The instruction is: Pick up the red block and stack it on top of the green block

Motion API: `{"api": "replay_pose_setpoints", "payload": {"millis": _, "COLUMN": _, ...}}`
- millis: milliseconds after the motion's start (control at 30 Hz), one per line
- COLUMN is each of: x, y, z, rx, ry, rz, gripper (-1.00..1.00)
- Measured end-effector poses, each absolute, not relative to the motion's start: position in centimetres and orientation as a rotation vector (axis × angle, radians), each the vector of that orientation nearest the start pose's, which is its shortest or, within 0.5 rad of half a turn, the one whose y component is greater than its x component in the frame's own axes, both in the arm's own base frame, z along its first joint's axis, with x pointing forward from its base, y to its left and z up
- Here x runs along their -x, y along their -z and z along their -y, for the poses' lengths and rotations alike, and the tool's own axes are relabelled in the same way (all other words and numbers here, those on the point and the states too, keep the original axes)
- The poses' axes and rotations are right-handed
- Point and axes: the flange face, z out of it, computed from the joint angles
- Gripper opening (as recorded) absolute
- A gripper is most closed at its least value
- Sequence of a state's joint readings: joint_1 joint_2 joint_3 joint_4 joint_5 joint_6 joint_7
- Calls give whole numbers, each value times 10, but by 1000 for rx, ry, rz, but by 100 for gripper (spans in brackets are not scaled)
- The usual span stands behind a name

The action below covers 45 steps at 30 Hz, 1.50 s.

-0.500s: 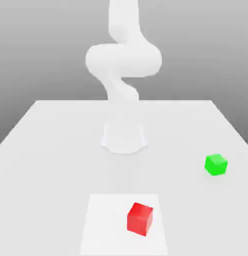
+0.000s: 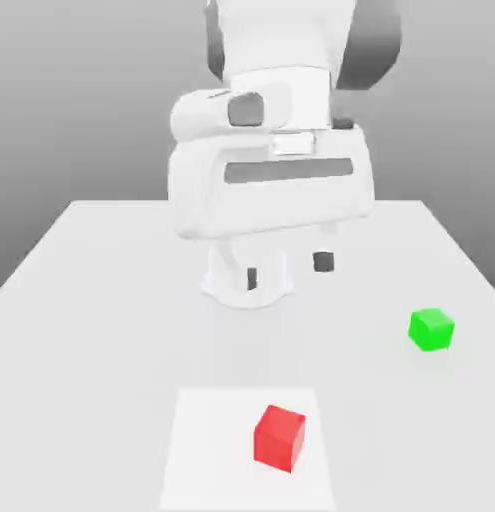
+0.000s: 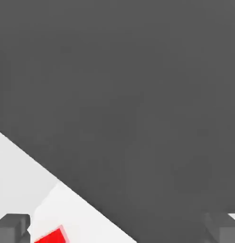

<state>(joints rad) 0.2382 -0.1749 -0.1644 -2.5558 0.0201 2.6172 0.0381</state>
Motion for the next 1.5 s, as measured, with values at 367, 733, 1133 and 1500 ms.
{"api": "replay_pose_setpoints", "payload": {"millis": 367, "x": -421, "y": -171, "z": -41, "rx": 3092, "ry": 3, "rz": 560, "gripper": 0}}
{"api": "replay_pose_setpoints", "payload": {"millis": 733, "x": -420, "y": -164, "z": -41, "rx": 3091, "ry": -2, "rz": 563, "gripper": -100}}
{"api": "replay_pose_setpoints", "payload": {"millis": 1133, "x": -310, "y": -233, "z": -233, "rx": 2739, "ry": -5, "rz": 1460, "gripper": -100}}
{"api": "replay_pose_setpoints", "payload": {"millis": 1500, "x": -170, "y": -217, "z": -314, "rx": 2299, "ry": 0, "rz": 2148, "gripper": -100}}
